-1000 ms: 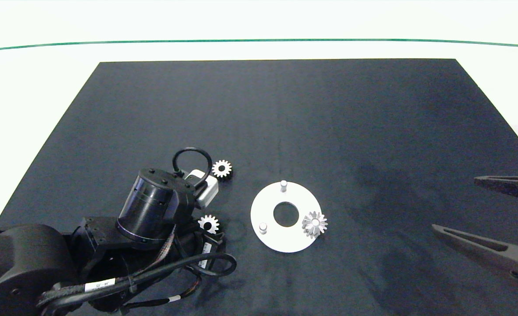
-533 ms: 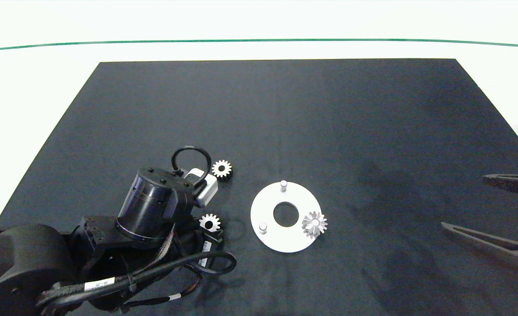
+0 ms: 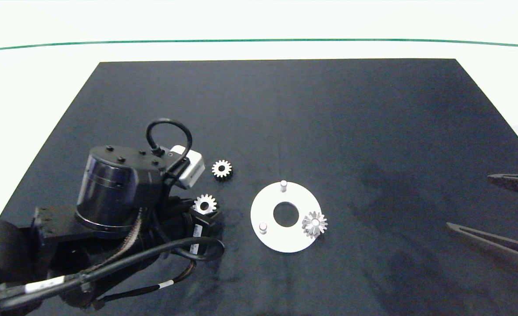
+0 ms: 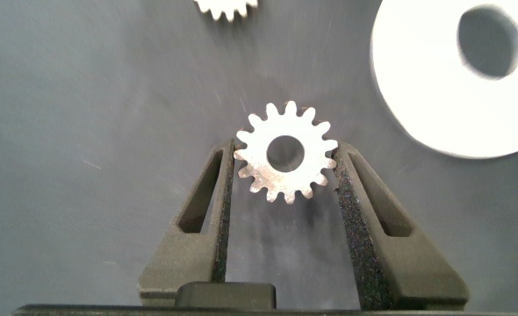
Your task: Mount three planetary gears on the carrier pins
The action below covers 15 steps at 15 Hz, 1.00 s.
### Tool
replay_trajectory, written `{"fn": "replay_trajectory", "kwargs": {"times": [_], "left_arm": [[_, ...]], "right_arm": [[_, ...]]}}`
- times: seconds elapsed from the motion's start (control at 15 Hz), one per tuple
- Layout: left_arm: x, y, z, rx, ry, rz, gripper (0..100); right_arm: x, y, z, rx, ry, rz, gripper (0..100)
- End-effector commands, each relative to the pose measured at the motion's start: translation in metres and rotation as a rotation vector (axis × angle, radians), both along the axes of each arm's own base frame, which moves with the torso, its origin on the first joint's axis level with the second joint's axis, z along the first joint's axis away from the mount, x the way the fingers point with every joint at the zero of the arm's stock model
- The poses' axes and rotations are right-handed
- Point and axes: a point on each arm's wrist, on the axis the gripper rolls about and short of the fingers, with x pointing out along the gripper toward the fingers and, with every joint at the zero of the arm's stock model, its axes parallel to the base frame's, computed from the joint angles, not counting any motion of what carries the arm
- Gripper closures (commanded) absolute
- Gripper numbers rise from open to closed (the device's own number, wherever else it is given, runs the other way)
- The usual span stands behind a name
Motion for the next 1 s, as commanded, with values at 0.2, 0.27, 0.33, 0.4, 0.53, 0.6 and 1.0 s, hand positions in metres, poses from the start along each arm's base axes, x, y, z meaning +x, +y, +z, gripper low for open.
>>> {"fn": "replay_trajectory", "kwargs": {"times": [0.2, 0.27, 0.33, 0.4, 0.53, 0.6, 1.0], "left_arm": [[-0.035, -0.007, 0.031, -0.075, -0.095, -0.127, 78], [-0.038, -0.01, 0.032, -0.078, -0.098, -0.145, 78], [-0.041, -0.014, 0.035, -0.064, -0.112, -0.177, 78], [-0.042, -0.017, 0.035, -0.022, -0.13, -0.208, 78], [-0.041, -0.025, 0.034, 0.032, -0.146, -0.25, 78], [-0.039, -0.028, 0.032, 0.043, -0.139, -0.253, 78], [-0.039, -0.043, 0.018, 0.123, -0.054, -0.293, 78]], "right_arm": [[0.0, 0.0, 0.0, -0.004, -0.001, 0.0, 0], [-0.001, 0.0, 0.0, -0.005, -0.004, 0.001, 0], [-0.001, -0.001, 0.001, -0.001, -0.009, 0.004, 0], [-0.002, -0.001, 0.001, 0.001, -0.011, 0.01, 0], [-0.006, -0.002, 0.003, 0.01, -0.023, 0.023, 0], [-0.008, -0.004, 0.005, 0.015, -0.029, 0.023, 0], [-0.021, -0.016, 0.015, 0.052, -0.093, 0.023, 0]]}}
